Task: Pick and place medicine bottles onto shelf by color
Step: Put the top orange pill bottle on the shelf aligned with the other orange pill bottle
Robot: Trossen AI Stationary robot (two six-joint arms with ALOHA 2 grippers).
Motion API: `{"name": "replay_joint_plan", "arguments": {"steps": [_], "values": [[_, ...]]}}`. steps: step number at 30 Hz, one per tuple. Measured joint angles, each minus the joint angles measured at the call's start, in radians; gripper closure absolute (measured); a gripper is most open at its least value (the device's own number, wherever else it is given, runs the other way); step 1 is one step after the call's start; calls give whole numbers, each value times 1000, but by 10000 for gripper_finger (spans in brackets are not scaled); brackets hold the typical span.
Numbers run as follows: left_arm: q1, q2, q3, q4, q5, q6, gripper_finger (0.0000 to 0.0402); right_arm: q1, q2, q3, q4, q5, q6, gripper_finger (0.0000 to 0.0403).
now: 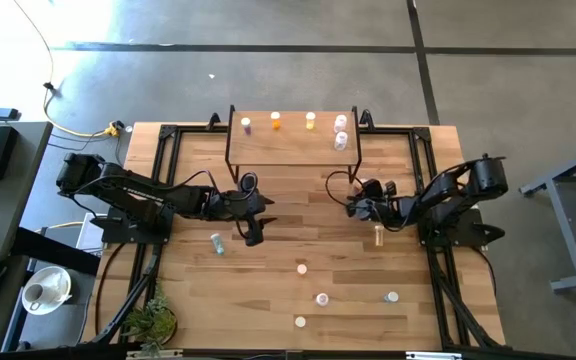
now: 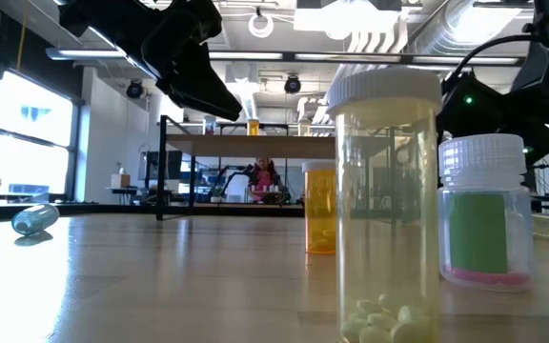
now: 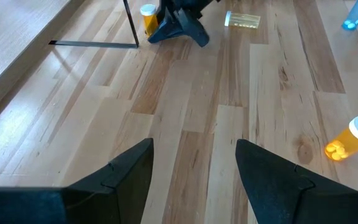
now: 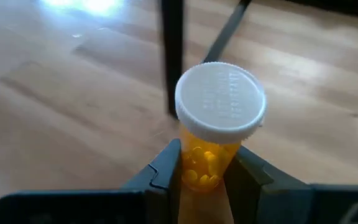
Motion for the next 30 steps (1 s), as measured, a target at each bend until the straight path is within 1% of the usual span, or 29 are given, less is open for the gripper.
{"name": "replay_joint_plan", "arguments": {"steps": [6,10,14,18,20,30], "values": [[0,0,0,0,0,0,184,71,-69,-1,-38,-73,64,326],[0,0,0,0,0,0,184,97,-127,9,-105,-137,112,326],[0,0,0,0,0,0,184,114,-163,47,-151,-212,119,326],[0,0,0,3,0,0,184,112,-167,111,-151,-301,45,326],[0,0,0,9,0,0,184,112,-167,151,-150,-325,-9,326],[0,0,0,21,0,0,184,110,-162,351,-154,-342,-336,327]]}}
